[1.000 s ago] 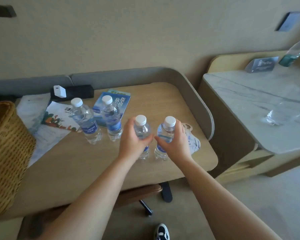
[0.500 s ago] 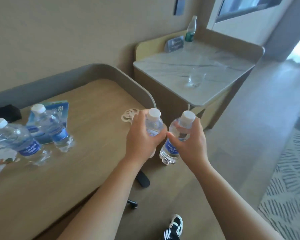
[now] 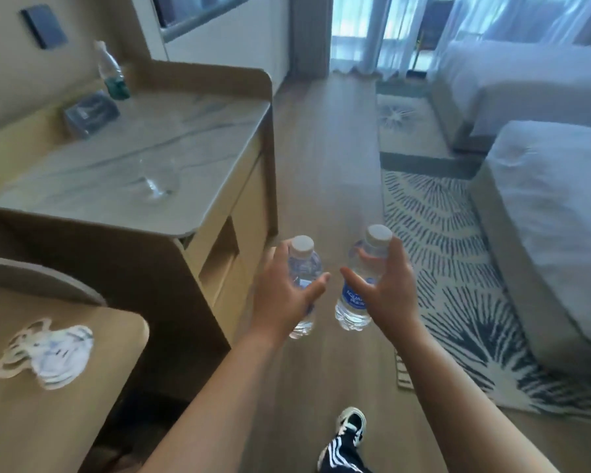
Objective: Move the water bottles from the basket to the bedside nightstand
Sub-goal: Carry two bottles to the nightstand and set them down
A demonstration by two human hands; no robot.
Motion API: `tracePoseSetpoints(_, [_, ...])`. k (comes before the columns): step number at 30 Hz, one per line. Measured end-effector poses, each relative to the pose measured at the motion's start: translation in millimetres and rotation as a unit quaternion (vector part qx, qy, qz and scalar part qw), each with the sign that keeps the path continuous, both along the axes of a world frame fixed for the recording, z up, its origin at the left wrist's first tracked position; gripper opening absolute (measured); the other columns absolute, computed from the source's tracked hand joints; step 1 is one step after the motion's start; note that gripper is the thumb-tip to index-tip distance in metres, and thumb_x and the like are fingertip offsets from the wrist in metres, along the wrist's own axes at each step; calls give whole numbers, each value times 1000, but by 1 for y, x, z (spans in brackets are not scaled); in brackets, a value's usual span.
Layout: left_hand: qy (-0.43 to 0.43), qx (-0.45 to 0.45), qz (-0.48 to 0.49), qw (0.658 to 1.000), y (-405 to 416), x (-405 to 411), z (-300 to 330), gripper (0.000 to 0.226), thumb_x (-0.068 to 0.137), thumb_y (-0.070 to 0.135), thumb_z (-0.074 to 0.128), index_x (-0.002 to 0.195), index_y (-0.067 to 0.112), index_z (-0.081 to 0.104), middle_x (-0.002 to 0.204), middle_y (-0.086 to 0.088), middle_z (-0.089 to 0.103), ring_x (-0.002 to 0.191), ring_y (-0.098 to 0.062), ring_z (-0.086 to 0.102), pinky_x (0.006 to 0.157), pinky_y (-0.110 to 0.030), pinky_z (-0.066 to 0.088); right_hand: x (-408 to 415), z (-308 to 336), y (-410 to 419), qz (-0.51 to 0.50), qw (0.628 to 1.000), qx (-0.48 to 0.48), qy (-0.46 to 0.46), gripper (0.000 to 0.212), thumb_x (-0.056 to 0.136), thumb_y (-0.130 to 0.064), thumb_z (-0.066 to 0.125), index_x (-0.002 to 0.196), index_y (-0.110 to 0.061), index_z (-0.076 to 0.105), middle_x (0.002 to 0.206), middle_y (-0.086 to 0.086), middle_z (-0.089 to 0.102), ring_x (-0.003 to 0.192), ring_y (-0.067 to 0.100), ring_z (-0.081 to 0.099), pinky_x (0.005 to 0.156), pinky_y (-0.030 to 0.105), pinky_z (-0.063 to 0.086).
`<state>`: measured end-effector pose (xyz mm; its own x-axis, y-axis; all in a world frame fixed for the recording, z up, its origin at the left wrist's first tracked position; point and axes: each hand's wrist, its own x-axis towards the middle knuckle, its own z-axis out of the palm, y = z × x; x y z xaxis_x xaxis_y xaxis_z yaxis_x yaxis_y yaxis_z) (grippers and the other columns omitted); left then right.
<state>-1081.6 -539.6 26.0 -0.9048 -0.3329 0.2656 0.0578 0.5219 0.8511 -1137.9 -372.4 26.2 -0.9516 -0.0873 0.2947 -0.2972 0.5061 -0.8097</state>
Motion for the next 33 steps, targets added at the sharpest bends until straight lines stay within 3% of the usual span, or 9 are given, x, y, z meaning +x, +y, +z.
tracePoseSetpoints(3, [-1, -10, -39, 999, 34, -61, -1, 55, 70, 44, 77, 114, 26, 49, 105, 1, 54, 93, -13, 57, 79, -29, 51, -44, -6, 42, -50, 999, 0, -2, 63, 67, -34, 83, 116, -16, 47, 108, 7, 60, 94, 21, 59, 79, 30, 44])
tracePoseSetpoints(6, [-2, -19, -76, 997, 71, -127, 3, 56, 70, 39, 80, 115, 24, 50, 107, 2, 54, 92, -12, 57, 79, -22, 48, -95, -5, 83, -93, 996, -7, -8, 58, 67, -31, 83, 110, -18, 46, 105, 4, 57, 91, 21, 57, 75, 28, 40])
tracePoseSetpoints(8, [-3, -27, -103, 994, 92, -170, 5, 55, 70, 37, 81, 114, 26, 51, 106, 4, 54, 91, -8, 54, 77, -8, 41, -132, -3, 111, -105, 994, -10, -13, 56, 67, -30, 83, 109, -21, 46, 105, 4, 55, 92, 19, 56, 72, 20, 38])
tracePoseSetpoints(10, [-7, -24, -121, 992, 109, -211, 8, 54, 70, 36, 82, 113, 27, 50, 106, 2, 56, 93, -10, 55, 78, -9, 41, -167, 0, 139, -120, 993, -7, -15, 56, 68, -31, 82, 109, -23, 45, 106, 4, 55, 91, 16, 54, 68, 8, 33])
tracePoseSetpoints(16, [-11, -41, -135, 990, 147, -319, 10, 54, 68, 34, 84, 110, 21, 54, 104, -2, 57, 91, -15, 56, 75, -10, 41, -262, 7, 201, -179, 984, -4, -26, 62, 70, -35, 81, 117, -23, 43, 112, 5, 55, 98, 19, 56, 78, 28, 38])
tracePoseSetpoints(19, [-9, -43, -134, 990, 159, -375, 3, 54, 66, 35, 85, 109, 20, 56, 102, -1, 58, 87, -13, 56, 70, -1, 36, -308, 5, 218, -197, 980, -10, -21, 61, 70, -33, 82, 115, -22, 43, 112, 4, 55, 98, 20, 58, 78, 31, 40])
tracePoseSetpoints(25, [5, -39, -149, 988, 173, -501, -17, 51, 65, 36, 85, 102, 30, 50, 98, 0, 58, 81, -3, 53, 70, 1, 37, -421, -11, 233, -208, 978, -8, -21, 61, 70, -33, 81, 117, -21, 43, 111, 2, 54, 96, 18, 56, 78, 32, 42])
tracePoseSetpoints(29, [13, -36, -159, 986, 175, -608, -24, 51, 65, 38, 85, 102, 32, 50, 97, 2, 58, 82, -7, 55, 70, 1, 37, -526, -18, 233, -219, 975, -7, -27, 64, 70, -36, 81, 119, -21, 43, 115, 8, 54, 99, 22, 57, 81, 36, 45])
tracePoseSetpoints(33, [25, -33, -164, 986, 180, -717, -14, 51, 64, 36, 86, 99, 35, 48, 94, 6, 55, 80, -1, 53, 66, -2, 39, -631, -8, 232, -221, 975, -1, -32, 58, 70, -35, 81, 112, -22, 42, 107, 4, 54, 97, 22, 56, 78, 32, 42])
